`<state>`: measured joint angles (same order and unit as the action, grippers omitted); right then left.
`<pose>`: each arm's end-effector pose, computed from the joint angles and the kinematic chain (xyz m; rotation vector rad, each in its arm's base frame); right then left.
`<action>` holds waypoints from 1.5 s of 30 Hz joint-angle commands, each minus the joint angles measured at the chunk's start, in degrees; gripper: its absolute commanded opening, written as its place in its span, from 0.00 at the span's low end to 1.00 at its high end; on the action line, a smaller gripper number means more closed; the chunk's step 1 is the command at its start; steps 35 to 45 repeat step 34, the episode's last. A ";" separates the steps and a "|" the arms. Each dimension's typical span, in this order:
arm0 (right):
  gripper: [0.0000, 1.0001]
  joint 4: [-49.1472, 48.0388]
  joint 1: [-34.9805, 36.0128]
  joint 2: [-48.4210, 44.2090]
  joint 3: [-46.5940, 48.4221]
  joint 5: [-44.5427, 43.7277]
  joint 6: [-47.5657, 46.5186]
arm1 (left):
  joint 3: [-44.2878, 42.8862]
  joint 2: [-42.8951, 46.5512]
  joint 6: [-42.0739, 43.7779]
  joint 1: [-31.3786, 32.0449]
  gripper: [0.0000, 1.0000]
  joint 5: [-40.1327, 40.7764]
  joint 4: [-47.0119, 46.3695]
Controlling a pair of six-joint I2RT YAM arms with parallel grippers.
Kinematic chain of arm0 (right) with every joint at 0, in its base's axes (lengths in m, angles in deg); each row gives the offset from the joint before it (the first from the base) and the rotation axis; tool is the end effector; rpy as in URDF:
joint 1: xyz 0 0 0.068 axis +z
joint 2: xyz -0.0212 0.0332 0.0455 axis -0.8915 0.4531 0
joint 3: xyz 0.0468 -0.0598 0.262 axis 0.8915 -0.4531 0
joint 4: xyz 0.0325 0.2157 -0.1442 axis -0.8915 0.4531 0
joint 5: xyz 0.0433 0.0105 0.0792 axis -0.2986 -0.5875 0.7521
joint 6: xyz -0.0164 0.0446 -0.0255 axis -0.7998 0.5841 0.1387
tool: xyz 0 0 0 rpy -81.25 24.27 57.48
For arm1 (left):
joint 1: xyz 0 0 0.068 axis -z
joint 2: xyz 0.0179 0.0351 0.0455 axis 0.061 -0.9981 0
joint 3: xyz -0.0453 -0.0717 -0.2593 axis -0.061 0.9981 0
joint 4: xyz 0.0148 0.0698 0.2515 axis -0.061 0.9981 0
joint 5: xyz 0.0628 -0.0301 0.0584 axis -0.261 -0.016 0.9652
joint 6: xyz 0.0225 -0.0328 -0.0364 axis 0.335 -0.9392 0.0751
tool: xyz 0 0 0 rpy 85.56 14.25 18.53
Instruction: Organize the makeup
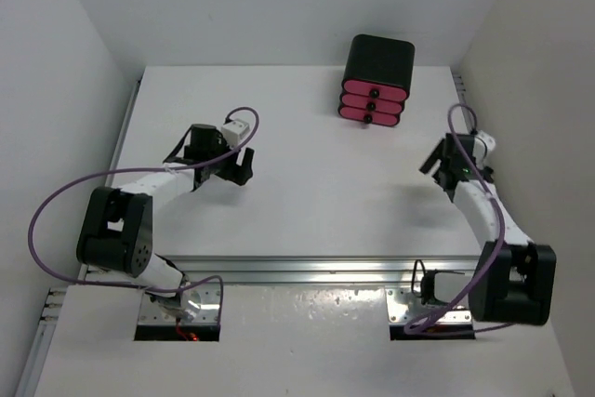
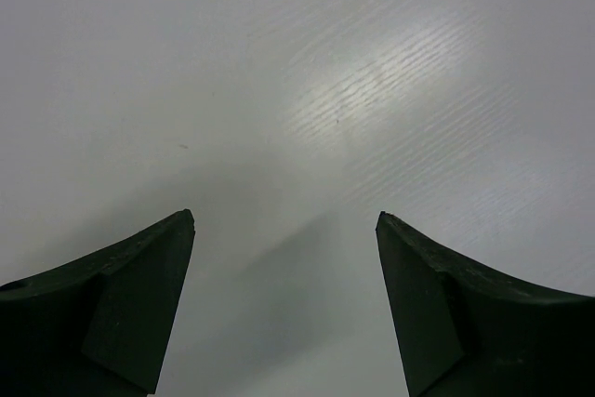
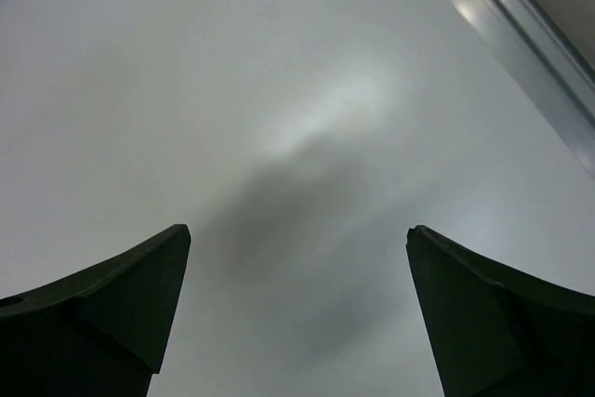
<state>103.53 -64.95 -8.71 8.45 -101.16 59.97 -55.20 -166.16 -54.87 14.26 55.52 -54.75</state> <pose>0.2636 -0.0228 0.2153 0.9062 2.0991 -0.1818 0.3080 -0.0696 0.1985 0.4968 2.2218 -0.3957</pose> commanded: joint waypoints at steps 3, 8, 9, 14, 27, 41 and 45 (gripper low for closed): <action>1.00 16.45 -10.40 -10.75 -7.69 4.24 2.64 | 3.01 3.57 -6.63 2.50 0.85 4.79 -4.37; 1.00 14.34 -13.40 -19.36 -12.17 4.33 2.02 | 4.15 4.19 -7.16 5.66 0.85 10.50 -5.51; 1.00 14.17 -13.32 -19.72 -12.79 4.41 1.85 | 4.85 4.19 -7.16 6.54 0.85 11.38 -5.52; 1.00 17.33 -13.31 -22.53 -11.91 3.89 2.46 | 5.38 4.19 -7.16 10.32 0.85 15.07 -5.52; 1.00 18.21 -13.31 -26.84 -13.76 4.15 0.70 | 6.44 5.24 -5.84 13.93 0.85 17.63 -6.57; 1.00 15.92 -13.32 -28.77 -15.34 4.15 0.00 | 6.96 5.24 -5.84 13.93 0.85 18.15 -7.10; 1.00 15.92 -13.32 -28.77 -15.34 4.15 0.00 | 6.96 5.24 -5.84 13.93 0.85 18.15 -7.10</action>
